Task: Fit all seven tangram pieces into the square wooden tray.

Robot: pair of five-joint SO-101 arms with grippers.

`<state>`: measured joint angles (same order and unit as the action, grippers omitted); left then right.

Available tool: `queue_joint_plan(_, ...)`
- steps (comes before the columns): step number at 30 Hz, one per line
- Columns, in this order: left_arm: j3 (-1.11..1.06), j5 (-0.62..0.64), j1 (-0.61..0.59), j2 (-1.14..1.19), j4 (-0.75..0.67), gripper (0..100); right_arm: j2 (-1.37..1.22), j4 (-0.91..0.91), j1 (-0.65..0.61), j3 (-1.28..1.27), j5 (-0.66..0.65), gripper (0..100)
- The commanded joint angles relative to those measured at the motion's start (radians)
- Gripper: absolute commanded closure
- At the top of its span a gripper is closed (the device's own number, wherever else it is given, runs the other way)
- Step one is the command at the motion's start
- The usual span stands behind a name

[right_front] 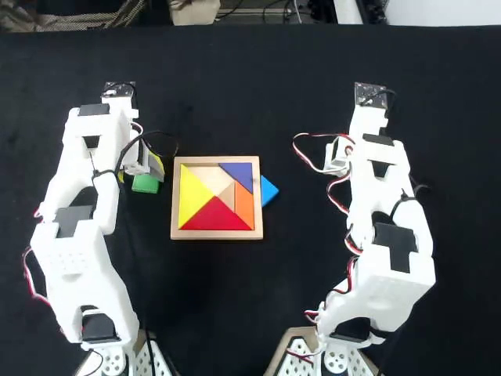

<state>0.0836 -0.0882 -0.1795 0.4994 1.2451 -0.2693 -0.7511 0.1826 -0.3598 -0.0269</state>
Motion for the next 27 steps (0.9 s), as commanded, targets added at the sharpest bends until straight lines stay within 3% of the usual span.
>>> queue_joint_plan(1, 0.073, -0.012, 0.028, 0.020, 0.000, 70, 0.047, 0.012, -0.011, 0.030, 0.002, 98.7)
queue_joint_plan(27, 0.119, -0.005, 0.039, 0.094, 0.005, 76, 0.047, 0.011, -0.011, 0.030, 0.002, 98.7)
